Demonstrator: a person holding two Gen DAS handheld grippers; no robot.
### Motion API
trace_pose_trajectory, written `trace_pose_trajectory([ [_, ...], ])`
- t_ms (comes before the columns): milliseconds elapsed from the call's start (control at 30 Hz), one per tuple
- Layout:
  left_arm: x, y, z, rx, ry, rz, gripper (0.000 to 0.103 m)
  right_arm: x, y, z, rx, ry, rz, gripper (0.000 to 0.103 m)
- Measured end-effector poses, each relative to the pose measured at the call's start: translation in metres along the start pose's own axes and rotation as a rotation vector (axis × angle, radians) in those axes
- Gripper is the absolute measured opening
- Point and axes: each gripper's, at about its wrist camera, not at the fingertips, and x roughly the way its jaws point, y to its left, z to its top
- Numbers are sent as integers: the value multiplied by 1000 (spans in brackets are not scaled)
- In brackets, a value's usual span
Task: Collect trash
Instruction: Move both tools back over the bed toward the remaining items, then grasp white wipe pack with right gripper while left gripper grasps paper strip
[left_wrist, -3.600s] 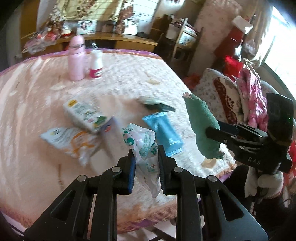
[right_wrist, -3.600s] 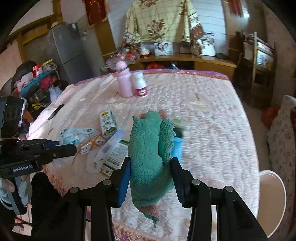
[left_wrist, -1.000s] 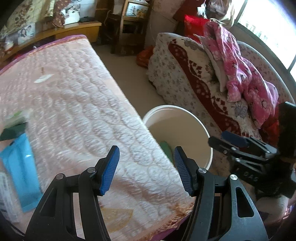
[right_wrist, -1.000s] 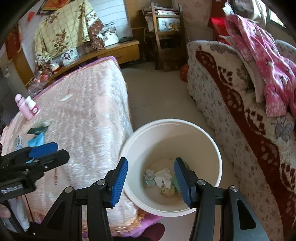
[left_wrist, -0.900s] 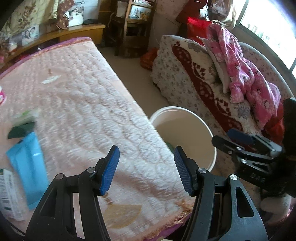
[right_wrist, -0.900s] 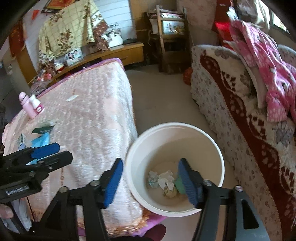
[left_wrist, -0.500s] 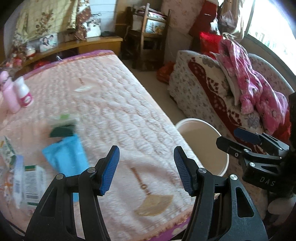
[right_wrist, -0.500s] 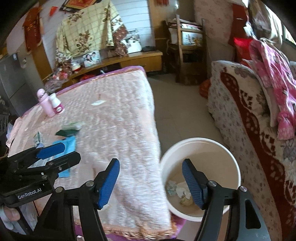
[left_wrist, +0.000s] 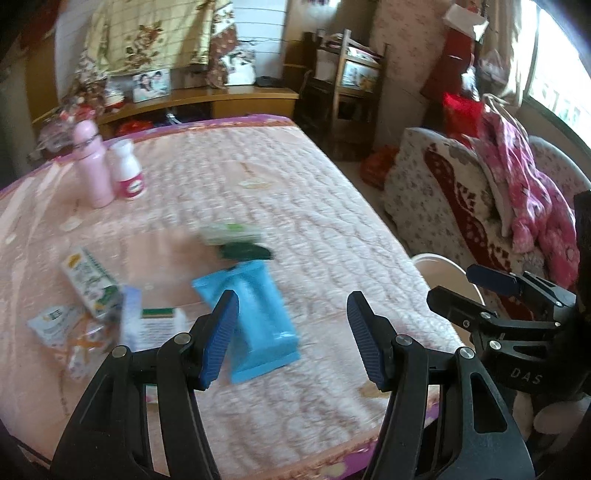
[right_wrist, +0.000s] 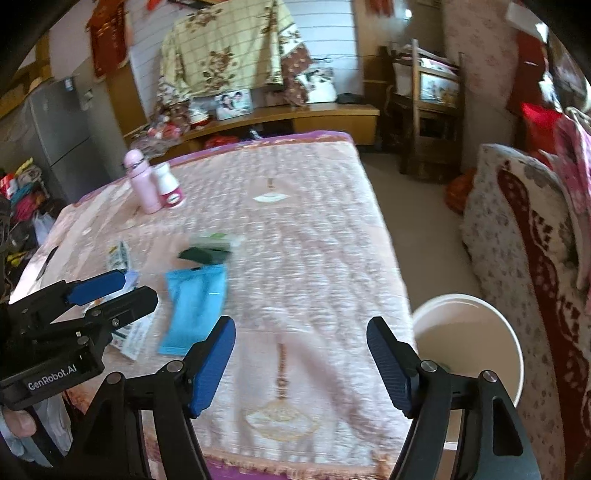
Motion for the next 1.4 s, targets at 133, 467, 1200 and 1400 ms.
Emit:
trace_pose_trajectory([
  [133,-12,28,-5,-36,2,37,60,5,22,3,-36,6,29,75],
  [467,-36,111,-26,-144,31,146,60,23,62,7,-100,31,81,75],
  [1200,-9,246,-65,-480,132,182,60,125,98,78,-135,131,123,76],
  [1400,13,253,-57,-489,144,158,60,160,88,98,-47,191,153,76],
])
